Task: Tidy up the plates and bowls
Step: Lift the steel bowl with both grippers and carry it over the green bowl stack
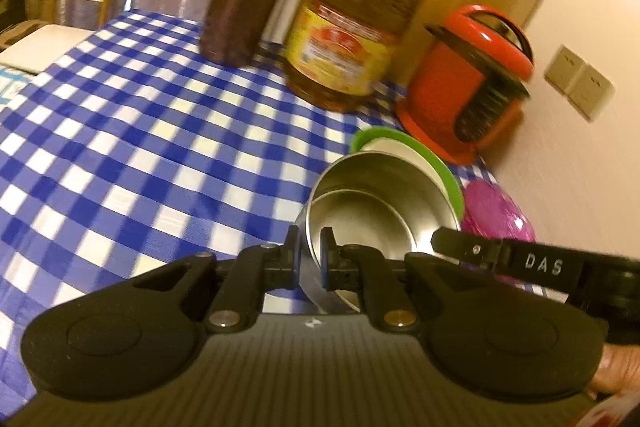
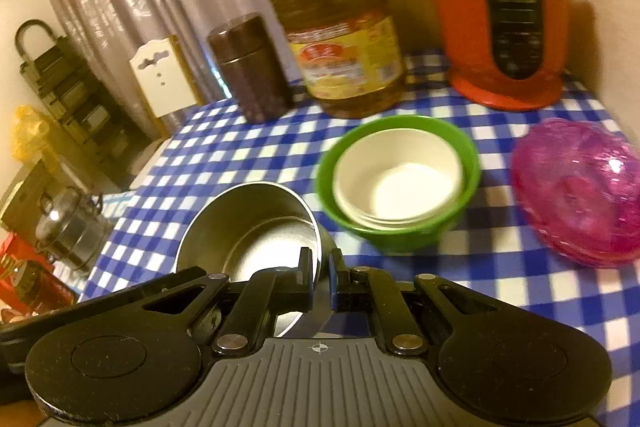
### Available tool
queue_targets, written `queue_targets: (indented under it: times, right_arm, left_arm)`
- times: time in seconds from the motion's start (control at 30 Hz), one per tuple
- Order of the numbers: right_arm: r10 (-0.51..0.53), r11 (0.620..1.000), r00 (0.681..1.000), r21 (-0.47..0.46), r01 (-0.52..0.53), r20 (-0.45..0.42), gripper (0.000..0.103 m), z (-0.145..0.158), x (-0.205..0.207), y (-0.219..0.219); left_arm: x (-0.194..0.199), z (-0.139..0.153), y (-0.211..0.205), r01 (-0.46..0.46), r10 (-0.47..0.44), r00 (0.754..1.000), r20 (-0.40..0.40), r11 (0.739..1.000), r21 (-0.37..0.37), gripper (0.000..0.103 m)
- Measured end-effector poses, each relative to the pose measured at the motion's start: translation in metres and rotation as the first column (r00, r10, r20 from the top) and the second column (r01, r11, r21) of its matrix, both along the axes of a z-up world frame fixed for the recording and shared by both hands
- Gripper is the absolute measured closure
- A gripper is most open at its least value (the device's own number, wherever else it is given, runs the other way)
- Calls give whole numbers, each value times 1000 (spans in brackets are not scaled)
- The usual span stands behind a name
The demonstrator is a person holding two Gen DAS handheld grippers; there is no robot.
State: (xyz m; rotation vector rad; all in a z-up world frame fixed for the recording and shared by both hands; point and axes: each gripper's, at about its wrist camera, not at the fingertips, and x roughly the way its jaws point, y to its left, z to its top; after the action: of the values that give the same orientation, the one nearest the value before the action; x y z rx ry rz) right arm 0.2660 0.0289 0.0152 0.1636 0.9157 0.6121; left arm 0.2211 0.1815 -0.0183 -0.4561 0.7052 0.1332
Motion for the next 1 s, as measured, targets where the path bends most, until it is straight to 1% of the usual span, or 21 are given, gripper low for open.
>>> queue_targets:
  times: [0.2, 0.3, 0.67, 0.83, 1.0]
  right_arm:
    - [-41, 999, 999, -23, 42, 24, 95, 7, -4, -26]
    - [-51, 998, 998, -27, 52, 20, 95, 6, -4, -35]
    - [-69, 997, 997, -22, 69, 29, 95, 7, -4, -51]
    - [-81, 997, 996, -12, 81, 37, 95, 10, -3, -56]
    - [-101, 995, 994, 3, 101, 42, 95, 12, -1, -60]
  left_arm:
    - [6, -2, -25, 59, -59, 998, -7, 998, 10, 95]
    - [8, -3, -33, 77, -77, 997, -8, 997, 10, 95]
    - [16, 4, -40, 96, -96, 995, 24, 995, 4, 95]
    - [20, 14, -43, 99, -100, 993, 57, 995, 20, 95]
    - [28, 20, -46, 109, -111, 991, 73, 993, 36, 95]
